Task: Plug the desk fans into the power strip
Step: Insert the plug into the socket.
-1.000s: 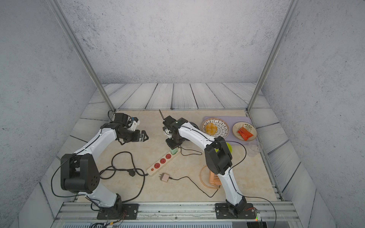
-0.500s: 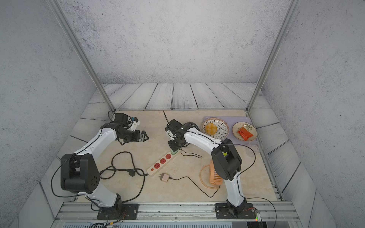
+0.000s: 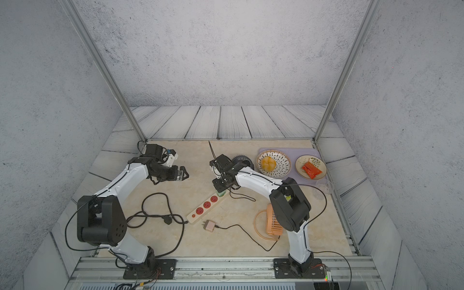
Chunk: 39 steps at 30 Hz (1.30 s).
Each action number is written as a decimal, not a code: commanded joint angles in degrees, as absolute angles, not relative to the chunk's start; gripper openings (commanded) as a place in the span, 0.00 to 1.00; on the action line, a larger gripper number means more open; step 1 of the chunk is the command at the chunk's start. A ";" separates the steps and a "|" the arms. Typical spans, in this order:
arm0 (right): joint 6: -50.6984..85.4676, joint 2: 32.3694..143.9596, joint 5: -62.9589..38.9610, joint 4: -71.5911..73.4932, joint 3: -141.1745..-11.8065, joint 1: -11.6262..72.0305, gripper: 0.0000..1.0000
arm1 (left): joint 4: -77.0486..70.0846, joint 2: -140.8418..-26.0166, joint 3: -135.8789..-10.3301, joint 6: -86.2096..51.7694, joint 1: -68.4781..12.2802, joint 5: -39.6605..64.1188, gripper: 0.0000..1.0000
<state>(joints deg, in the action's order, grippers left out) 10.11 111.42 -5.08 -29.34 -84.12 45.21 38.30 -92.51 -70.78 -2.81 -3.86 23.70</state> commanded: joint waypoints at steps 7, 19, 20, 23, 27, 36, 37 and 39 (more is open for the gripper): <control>12.67 115.86 -6.61 -43.54 -72.18 46.67 0.12 | 38.61 -92.87 -70.66 -2.22 -3.73 26.27 1.00; 6.26 109.48 -7.07 -53.51 -88.86 43.62 0.31 | 39.13 -92.68 -70.88 -1.40 -5.22 26.93 0.99; 5.40 109.19 -7.30 -54.29 -90.81 43.04 0.34 | 39.18 -92.72 -71.06 -1.41 -5.34 26.90 1.00; 1.85 108.55 -9.16 -55.65 -95.64 41.54 0.43 | 39.45 -92.85 -71.38 -1.49 -5.58 26.85 0.99; -4.72 108.09 -11.69 -56.95 -98.31 40.90 0.51 | 39.32 -92.63 -71.29 -1.62 -5.70 27.10 0.99; -40.51 103.54 -24.96 -50.62 -93.14 41.14 0.56 | 39.02 -91.98 -71.01 -1.50 -5.70 26.70 0.99; -45.72 103.70 -27.82 -51.28 -93.13 41.34 0.56 | 39.22 -91.92 -71.14 -1.49 -5.66 26.52 0.99; -55.79 105.13 -31.59 -55.35 -95.30 42.23 0.57 | 39.35 -91.61 -71.30 -1.41 -5.61 26.31 0.99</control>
<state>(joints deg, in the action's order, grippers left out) -35.97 105.54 -22.65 -51.94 -93.69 41.25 38.57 -92.66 -70.78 -2.35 -5.39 26.35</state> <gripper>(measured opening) 0.569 0.995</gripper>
